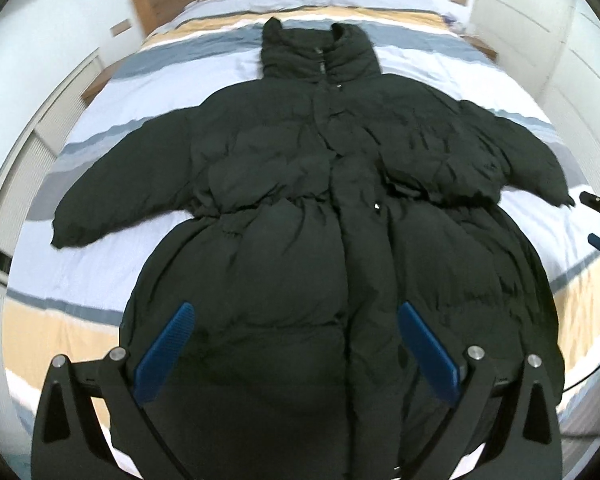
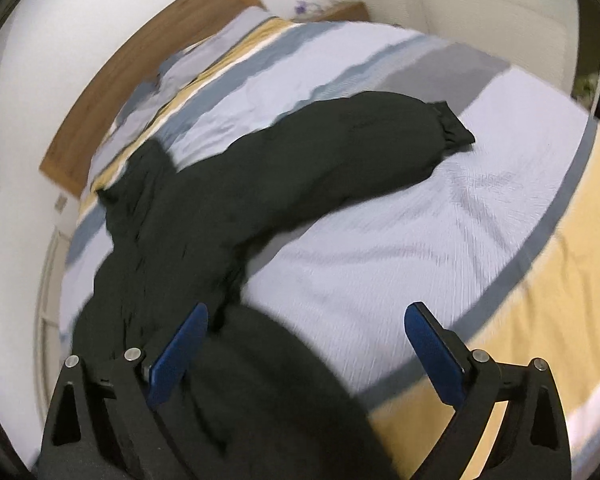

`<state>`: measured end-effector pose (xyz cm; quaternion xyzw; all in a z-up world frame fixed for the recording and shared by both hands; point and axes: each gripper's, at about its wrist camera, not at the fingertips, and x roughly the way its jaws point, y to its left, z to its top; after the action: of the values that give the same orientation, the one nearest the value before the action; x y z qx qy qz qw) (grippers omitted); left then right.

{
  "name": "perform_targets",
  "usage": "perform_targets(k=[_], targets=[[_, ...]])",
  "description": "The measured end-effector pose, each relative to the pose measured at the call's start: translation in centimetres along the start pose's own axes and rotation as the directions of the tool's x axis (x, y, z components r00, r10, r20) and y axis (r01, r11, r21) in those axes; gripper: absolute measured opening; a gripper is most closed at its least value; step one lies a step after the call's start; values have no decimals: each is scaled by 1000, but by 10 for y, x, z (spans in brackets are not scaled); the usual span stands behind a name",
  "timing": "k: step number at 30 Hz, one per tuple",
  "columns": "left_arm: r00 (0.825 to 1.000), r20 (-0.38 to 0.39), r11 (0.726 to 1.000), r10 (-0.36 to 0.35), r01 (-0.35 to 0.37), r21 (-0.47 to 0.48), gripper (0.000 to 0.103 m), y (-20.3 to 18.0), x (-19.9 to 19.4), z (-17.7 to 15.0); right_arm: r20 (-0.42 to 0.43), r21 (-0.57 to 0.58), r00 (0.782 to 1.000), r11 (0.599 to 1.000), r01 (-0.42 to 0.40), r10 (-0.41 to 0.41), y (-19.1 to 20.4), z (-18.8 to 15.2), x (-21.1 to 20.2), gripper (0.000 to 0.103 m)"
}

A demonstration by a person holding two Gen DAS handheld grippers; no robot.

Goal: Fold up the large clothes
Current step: 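Grasp the coat sleeve cuff with the right gripper and lift it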

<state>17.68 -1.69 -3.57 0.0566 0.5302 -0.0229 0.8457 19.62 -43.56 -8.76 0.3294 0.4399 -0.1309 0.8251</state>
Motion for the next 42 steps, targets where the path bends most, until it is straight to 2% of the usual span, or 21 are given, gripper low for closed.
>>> perform_targets(k=[3,9,14,20,21,22,25,26,31,34,37,42], targets=[[999,-36,999,25,-26,-34,103,-13,3,9,-18,53,1000,998,-24,25,-29,36,27,98],[991,-74,992,110,-114,-61,103,-20,1,16,-56,188,995,980,-72,84,-76,82,82,98],[979,-117,981,165,-175,-83,103,-13,1,17,-56,376,986,918,-123,155,-114,99,128,97],[967,-149,969,206,-223,-105,103,-5,2,20,5,502,980,847,-175,199,-141,116,156,94],[966,-154,968,210,-227,-109,103,-5,4,21,17,515,979,837,-183,204,-144,120,159,83],[965,-157,967,209,-228,-112,103,-5,5,22,22,521,978,833,-187,206,-146,122,160,68],[965,-163,967,206,-226,-116,103,-7,7,23,44,551,972,805,-218,232,-155,132,166,48],[966,-163,968,201,-221,-116,103,-8,7,23,48,551,970,804,-225,239,-155,135,166,45],[973,-146,973,177,-195,-125,103,-10,5,27,56,497,968,835,-238,243,-145,153,153,17],[977,-119,972,176,-192,-134,103,-7,-2,29,74,434,967,865,-252,245,-128,167,136,11],[981,-91,970,171,-184,-159,103,0,-9,30,94,360,961,892,-275,259,-102,180,116,11],[985,-47,964,167,-174,-203,103,18,-15,29,112,160,943,931,-327,312,-32,207,78,10]])
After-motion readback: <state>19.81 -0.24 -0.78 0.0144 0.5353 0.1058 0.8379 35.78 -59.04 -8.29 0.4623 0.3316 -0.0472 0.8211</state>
